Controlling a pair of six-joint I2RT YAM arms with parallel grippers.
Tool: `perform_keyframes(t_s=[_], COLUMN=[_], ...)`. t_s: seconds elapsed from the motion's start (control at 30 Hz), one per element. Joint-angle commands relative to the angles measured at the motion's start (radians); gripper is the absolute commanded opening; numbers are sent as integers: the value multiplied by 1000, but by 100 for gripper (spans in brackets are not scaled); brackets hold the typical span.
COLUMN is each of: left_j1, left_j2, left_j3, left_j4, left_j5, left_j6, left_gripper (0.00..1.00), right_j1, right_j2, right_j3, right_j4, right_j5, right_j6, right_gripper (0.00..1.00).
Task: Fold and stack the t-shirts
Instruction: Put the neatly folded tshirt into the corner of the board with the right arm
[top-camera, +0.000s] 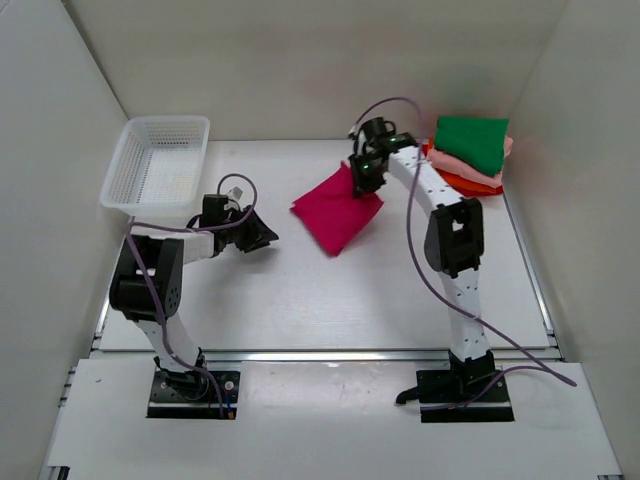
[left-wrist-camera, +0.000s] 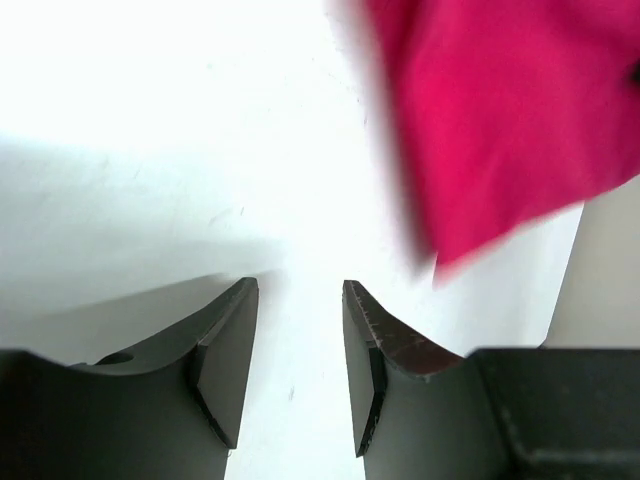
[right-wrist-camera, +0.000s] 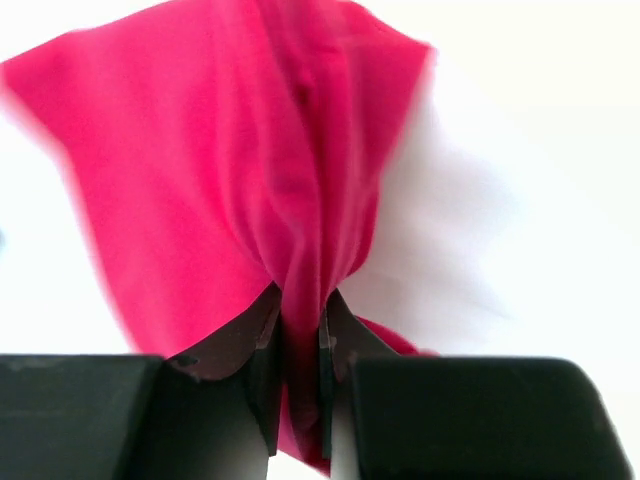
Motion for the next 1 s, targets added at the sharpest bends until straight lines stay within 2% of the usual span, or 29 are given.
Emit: perform_keyframes(t_s=[0.0,0.17,0.33,0.43,0.57,0.73,0.97], left_j1=[25,18,19,13,16,6,-5], left_j2=[-131,-229,-294,-327,-332,-329,-318], left_j3=[-37,-66,-99,-120,-145,-133,-134], left_j4=[-23,-56,-47,-49,-53,-64,-75], left_j5=[14,9,2,-9,-17,-24,-34], left_j6=[33,53,47,51,58,70,75], left_gripper=[50,50,50,50,50,50,50], right_j1=[-102,-159,-237,-296,-354,-429,-558], right_j2=[-182,-272,-225,-205,-168,-108,-110], right_j3=[31,-25,96,98,135,267,230], right_j4=[33,142,162,206,249,290,505], right_j5=[-17,-43,-68,-94,-134,-206,-316], right_j6=[-91,-131,-171,-203,-216,-230,-133], right_gripper=[0,0,0,0,0,0,0])
